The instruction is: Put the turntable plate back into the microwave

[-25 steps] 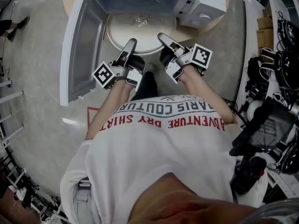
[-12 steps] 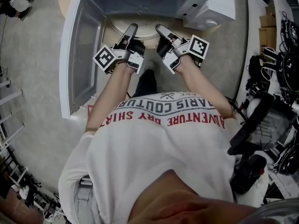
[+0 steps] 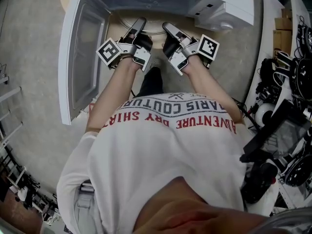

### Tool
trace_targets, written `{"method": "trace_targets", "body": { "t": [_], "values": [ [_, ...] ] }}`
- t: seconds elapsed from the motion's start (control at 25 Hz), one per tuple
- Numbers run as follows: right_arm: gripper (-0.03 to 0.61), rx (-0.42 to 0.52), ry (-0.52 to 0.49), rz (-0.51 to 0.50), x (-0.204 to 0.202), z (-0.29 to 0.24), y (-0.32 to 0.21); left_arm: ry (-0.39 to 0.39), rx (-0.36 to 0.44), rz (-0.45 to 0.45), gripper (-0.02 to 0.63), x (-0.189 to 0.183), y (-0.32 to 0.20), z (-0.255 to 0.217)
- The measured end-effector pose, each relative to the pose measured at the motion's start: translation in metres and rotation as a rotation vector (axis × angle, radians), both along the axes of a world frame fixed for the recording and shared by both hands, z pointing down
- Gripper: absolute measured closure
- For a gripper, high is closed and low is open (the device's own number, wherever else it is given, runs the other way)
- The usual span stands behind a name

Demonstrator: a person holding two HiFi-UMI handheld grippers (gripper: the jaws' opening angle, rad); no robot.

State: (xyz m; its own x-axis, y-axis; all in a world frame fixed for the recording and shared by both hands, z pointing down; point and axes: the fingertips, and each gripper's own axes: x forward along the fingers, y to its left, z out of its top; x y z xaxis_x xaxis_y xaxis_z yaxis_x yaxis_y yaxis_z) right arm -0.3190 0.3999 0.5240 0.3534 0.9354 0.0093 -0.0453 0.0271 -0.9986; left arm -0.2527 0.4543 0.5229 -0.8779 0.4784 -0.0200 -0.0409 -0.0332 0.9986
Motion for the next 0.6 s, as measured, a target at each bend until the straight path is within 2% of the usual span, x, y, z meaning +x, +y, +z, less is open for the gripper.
{"method": "trace_targets", "body": {
  "t": [0.2, 0.4, 0.6],
  "values": [
    [0.541, 0.025, -0.001, 0.023, 0.0, 0.002, 0.0, 0.011, 0.034, 0.002, 0.586, 0.0, 0.0, 0.004],
    [0.543, 0.03, 0.013, 0.036, -0.001, 0.002, 0.0, 0.011, 0.024, -0.004, 0.583, 0.001, -0.002, 0.001],
    [0.543, 0.027, 0.006, 0.044, 0.001, 0.001, 0.005, 0.028, 0.028, -0.002, 0.54, 0.011, -0.01, -0.001]
  ]
}}
